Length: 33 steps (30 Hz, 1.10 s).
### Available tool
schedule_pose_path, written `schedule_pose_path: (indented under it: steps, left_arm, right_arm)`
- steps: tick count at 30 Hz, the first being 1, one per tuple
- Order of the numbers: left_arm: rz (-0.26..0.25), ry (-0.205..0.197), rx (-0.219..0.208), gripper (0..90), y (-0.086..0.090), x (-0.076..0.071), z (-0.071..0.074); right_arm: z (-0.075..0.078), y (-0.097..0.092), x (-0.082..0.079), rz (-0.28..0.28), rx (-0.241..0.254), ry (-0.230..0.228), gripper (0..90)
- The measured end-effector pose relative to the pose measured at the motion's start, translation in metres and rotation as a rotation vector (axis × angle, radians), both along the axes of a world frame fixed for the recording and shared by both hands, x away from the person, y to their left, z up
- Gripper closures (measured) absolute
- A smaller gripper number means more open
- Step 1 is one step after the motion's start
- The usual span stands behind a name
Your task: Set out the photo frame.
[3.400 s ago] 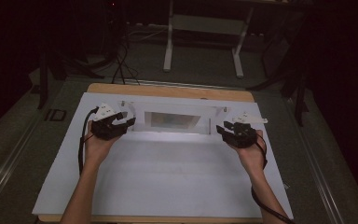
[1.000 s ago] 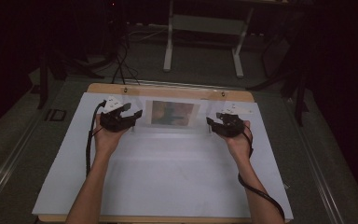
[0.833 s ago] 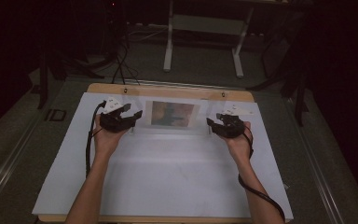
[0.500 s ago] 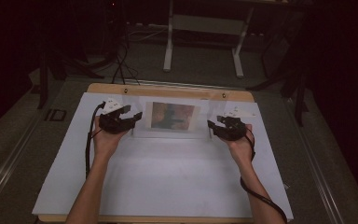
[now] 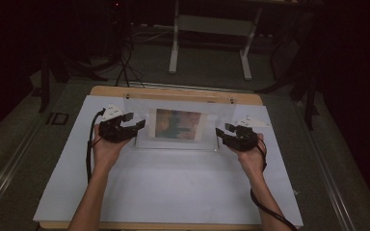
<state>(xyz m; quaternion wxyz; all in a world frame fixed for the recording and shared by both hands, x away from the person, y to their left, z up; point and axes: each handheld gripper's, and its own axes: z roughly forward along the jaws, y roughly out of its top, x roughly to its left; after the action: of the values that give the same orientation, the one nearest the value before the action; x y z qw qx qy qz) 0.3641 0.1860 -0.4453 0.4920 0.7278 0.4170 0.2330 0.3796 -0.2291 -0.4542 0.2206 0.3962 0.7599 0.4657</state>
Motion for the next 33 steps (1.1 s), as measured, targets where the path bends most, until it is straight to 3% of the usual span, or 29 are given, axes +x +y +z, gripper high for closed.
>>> schedule_pose_path:
  steps: [5, 13, 33]
  left_arm:
    - [0.004, -0.004, 0.006, 41.2, 0.001, -0.008, 0.004]
    - [0.008, -0.002, -0.021, 41.4, 0.002, -0.02, 0.002]
    - [0.002, 0.019, -0.034, 41.4, -0.001, -0.034, -0.003]
  right_arm:
    - [0.0, 0.001, -0.006, 0.001, 0.014, -0.002, 51.8]
    - [-0.002, 0.001, -0.017, 0.01, 0.024, 0.003, 51.8]
    - [-0.008, -0.004, -0.036, 0.013, 0.035, 0.002, 51.9]
